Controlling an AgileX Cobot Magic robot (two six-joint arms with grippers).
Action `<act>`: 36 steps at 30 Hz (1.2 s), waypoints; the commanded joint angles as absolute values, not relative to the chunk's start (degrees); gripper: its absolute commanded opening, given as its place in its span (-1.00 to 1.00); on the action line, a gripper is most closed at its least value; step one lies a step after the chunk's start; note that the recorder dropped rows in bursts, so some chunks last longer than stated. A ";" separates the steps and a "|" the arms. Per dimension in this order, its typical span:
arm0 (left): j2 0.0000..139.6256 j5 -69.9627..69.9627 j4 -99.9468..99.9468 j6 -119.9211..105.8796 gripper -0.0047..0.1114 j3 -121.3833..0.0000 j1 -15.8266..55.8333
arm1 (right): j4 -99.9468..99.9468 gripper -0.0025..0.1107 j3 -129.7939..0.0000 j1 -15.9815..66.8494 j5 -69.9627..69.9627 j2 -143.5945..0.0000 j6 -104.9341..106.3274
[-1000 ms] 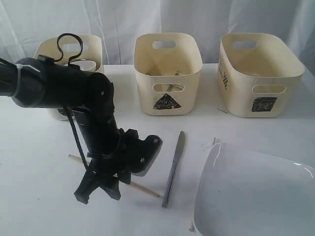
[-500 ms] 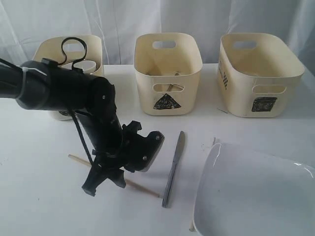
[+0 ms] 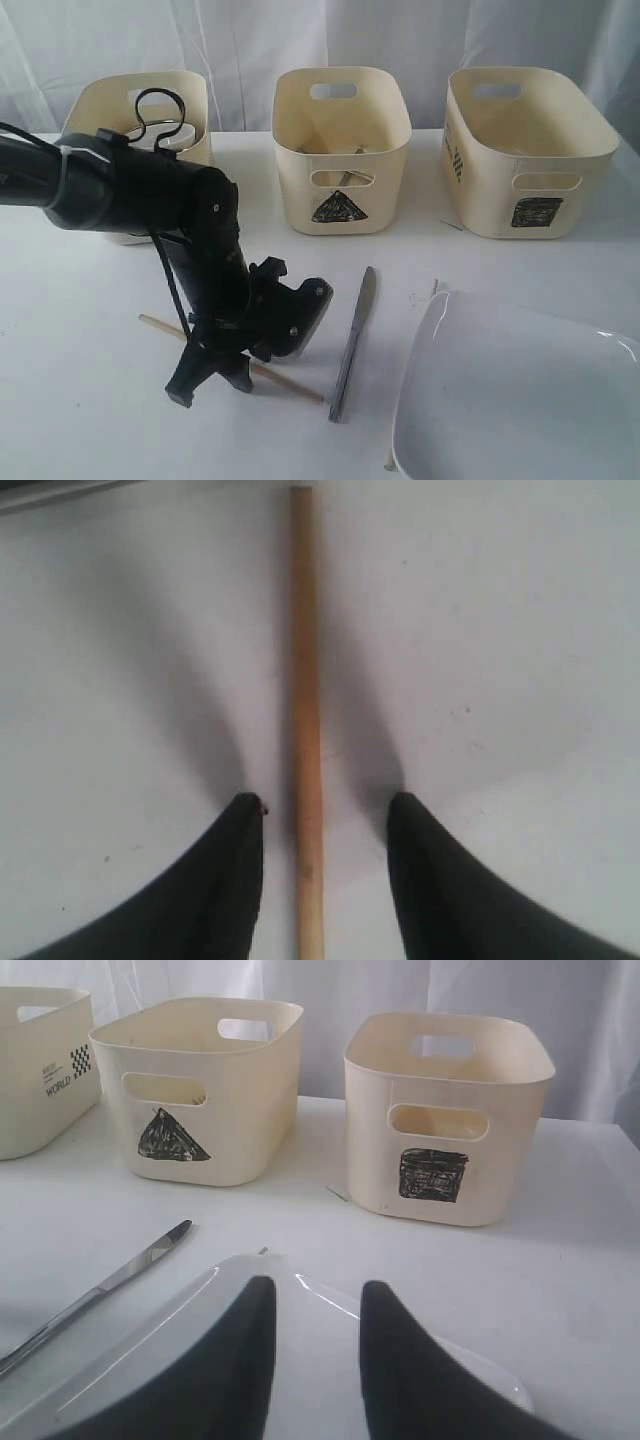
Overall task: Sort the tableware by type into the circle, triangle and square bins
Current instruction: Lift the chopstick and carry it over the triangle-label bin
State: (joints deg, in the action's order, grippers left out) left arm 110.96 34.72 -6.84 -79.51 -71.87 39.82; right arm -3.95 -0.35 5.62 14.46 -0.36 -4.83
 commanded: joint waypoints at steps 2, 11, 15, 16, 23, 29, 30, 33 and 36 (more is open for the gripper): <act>112.67 36.01 -7.27 -79.66 -0.13 -71.31 40.07 | -4.30 -0.45 0.00 5.08 14.03 0.00 -4.82; 113.31 36.22 -6.09 -79.54 -0.73 -71.31 40.07 | -4.30 -0.45 0.00 5.08 14.03 0.00 -4.82; 113.17 37.73 -3.41 -76.74 -0.92 -71.31 40.07 | -4.30 -0.45 0.00 5.08 14.03 0.00 -4.82; 112.93 37.62 -2.43 -74.55 -0.92 -71.31 40.07 | -4.30 -0.45 0.00 5.08 14.03 0.00 -4.82; 107.84 34.38 8.35 -56.89 -0.92 -71.42 40.07 | -4.30 -0.45 0.00 5.08 14.03 0.00 -4.82; 100.19 25.81 8.05 -45.80 -0.92 -71.42 40.07 | -4.30 -0.45 0.00 5.08 14.03 0.00 -4.82; 98.78 23.66 6.76 -44.39 -0.92 -71.42 40.07 | -4.30 -0.45 0.00 5.08 14.03 0.00 -4.82; 94.74 17.37 0.87 -41.85 -0.92 -71.42 40.07 | -4.30 -0.45 0.00 5.08 14.03 0.00 -4.82; 91.78 9.60 -7.76 -41.76 -0.92 -71.42 40.11 | -4.30 -0.45 0.00 5.08 14.03 0.00 -4.82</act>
State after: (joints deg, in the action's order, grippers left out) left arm 94.80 15.87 0.00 -43.20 -71.85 40.03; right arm -3.95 -0.35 5.62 14.46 -0.36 -4.83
